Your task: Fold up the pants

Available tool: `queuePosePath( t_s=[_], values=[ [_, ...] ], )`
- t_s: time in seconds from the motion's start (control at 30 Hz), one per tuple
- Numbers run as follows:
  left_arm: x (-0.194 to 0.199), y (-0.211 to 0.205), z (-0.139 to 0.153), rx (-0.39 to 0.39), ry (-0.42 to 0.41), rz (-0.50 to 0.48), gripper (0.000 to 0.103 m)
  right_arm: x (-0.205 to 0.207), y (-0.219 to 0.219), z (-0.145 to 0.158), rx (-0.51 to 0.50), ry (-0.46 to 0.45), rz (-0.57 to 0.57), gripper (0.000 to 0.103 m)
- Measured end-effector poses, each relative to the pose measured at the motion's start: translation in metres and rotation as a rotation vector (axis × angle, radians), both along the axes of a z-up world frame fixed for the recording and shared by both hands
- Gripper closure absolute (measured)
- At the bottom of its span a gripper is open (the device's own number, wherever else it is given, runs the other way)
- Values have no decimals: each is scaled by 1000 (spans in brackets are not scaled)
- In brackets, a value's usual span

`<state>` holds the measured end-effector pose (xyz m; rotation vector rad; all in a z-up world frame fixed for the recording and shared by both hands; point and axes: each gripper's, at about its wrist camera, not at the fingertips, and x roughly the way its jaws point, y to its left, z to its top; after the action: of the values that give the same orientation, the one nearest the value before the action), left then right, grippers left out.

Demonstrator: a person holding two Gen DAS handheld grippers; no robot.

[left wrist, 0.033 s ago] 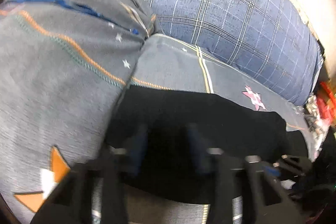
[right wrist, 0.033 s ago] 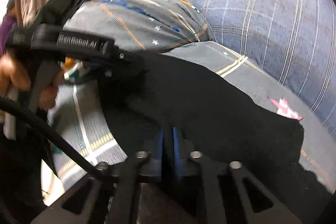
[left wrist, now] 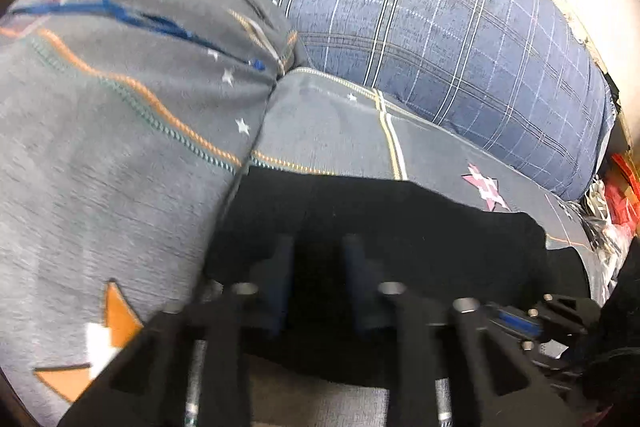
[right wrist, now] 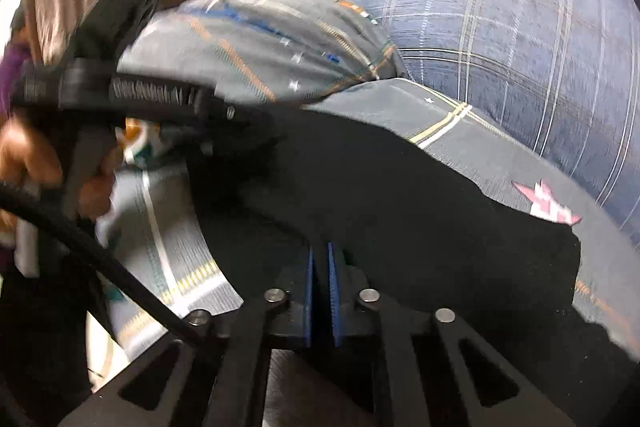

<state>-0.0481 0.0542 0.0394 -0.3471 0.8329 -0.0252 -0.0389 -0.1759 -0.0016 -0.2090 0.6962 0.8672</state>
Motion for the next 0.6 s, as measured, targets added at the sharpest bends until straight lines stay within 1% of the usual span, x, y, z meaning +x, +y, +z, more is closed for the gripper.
queuePosePath(
  t_s=[0.07,0.17,0.23,0.27,0.33,0.37,0.4,0.47,0.5,0.53,0.57,0.6],
  values=[
    [-11,1,10,-13,-27,-8,83,-12,-6,13,38,-9,21,97],
    [-30,1,18,26,-48,-14,83,-27,-8,21,38,-20,56,97],
    [-33,1,11,41,-23,-16,83,-35,-6,15,22,-8,66,97],
    [-32,2,2,54,5,-3,83,-35,-3,9,12,-1,62,97],
    [-35,3,-9,52,44,23,83,-32,2,-5,5,39,51,97],
    [-37,2,-9,53,43,27,83,-31,4,-12,-1,62,48,97],
    [-40,1,-7,60,31,31,83,-31,4,-15,-3,68,43,96],
    [-44,-2,2,76,1,23,80,-33,1,-14,2,70,46,94],
    [-46,-5,7,85,-10,18,73,-34,-3,-11,5,73,43,93],
    [-46,-7,11,89,-19,13,63,-33,-8,-7,20,94,42,86],
    [-47,-9,16,87,-33,8,59,-31,-16,-2,47,117,35,82],
    [-47,-13,20,82,-47,0,55,-30,-25,2,67,115,15,78]
  ],
)
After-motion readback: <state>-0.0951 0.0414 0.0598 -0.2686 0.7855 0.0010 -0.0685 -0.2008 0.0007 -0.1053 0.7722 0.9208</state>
